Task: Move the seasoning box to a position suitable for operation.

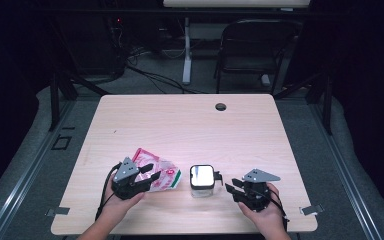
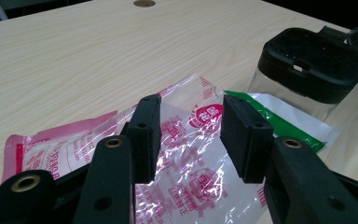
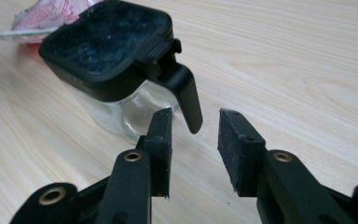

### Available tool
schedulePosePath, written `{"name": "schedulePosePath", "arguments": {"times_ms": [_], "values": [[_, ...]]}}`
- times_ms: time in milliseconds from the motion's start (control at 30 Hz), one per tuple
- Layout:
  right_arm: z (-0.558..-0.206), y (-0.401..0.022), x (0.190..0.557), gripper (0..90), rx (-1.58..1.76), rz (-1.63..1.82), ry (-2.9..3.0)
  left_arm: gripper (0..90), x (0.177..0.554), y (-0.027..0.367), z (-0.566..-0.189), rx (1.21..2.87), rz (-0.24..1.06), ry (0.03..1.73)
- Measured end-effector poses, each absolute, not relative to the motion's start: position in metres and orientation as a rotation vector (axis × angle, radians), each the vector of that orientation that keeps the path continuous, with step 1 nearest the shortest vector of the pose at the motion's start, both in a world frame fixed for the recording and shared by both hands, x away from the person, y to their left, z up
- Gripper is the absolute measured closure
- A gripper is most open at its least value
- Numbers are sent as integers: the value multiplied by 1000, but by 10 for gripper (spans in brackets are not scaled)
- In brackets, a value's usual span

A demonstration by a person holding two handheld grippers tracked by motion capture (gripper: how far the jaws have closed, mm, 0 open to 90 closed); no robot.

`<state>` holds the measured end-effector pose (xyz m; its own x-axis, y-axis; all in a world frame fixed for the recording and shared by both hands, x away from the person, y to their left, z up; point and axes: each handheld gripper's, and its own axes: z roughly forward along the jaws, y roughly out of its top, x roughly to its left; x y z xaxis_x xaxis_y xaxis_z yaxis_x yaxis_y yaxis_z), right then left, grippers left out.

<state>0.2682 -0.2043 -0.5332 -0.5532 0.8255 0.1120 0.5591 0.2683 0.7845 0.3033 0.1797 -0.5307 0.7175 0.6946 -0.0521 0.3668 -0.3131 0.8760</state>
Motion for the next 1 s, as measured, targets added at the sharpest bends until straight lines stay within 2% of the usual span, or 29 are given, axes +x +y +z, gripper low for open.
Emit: {"name": "schedulePosePath", "arguments": {"times_ms": [433,733,900,1000], "values": [[-493,-190,292,751,1385,1153,2267,601,300,175,-529,1946,402,781],[-494,-175,300,795,1360,1166,2252,647,300,174,-530,1969,399,783],[-497,-172,303,808,1361,1162,2267,682,305,167,-515,1958,415,794],[-498,-171,304,824,1369,1173,2278,708,314,150,-491,1955,460,773]]}}
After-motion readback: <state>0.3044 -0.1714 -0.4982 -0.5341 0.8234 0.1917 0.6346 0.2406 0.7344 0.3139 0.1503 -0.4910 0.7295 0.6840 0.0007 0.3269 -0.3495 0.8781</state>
